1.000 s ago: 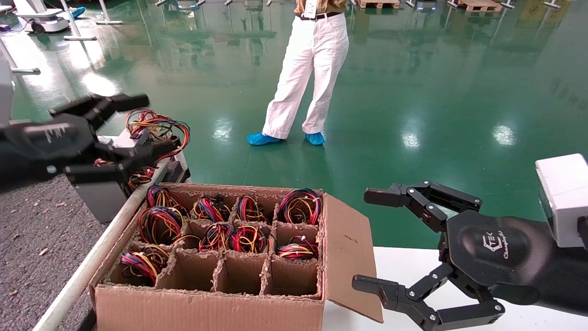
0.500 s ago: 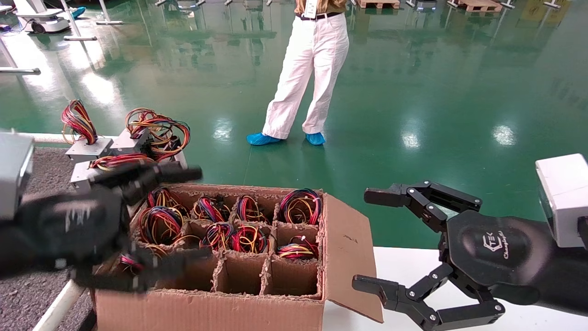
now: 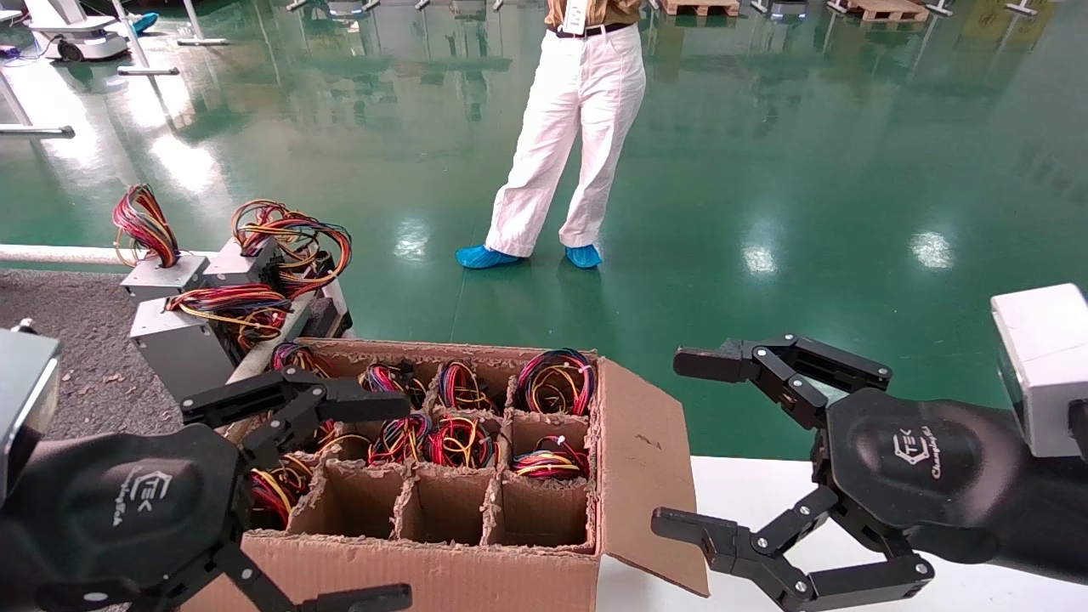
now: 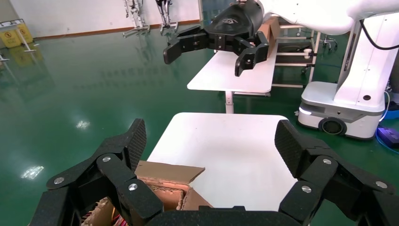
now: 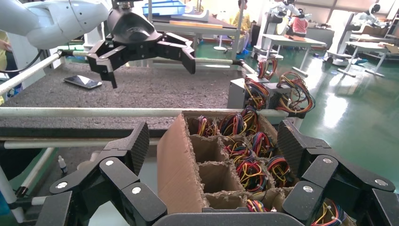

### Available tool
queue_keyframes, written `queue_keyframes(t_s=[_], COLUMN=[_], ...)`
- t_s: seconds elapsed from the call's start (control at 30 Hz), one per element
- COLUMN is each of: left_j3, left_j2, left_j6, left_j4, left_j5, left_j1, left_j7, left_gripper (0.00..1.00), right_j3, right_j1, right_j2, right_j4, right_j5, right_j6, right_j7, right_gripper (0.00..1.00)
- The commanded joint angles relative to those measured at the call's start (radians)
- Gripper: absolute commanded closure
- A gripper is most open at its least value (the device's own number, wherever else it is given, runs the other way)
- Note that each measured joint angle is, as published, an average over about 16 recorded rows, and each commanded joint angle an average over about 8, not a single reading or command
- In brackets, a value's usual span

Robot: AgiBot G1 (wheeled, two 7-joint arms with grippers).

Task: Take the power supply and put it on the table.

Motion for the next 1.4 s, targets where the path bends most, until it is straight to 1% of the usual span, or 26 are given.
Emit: queue_keyframes(t_s=[0.03,1.4], left_j3=[0.000,0.002], left_j2=[0.000,0.004], left_j6=[-0.001,-0.009], left_j4=[0.006,0.030], left_j5=[0.001,0.014], left_j1=[-0.003,-0.019], left_j7=[0.001,0.006], left_gripper=[0.00,0.00], right_j3=[0.000,0.000], right_j1=[0.000,0.000], right_j2=[0.000,0.000], right_j4=[0.000,0.000], right_j5=[0.000,0.000], right_j6=[0.000,0.000], right_j7=[0.000,0.000], right_gripper=[0.00,0.00])
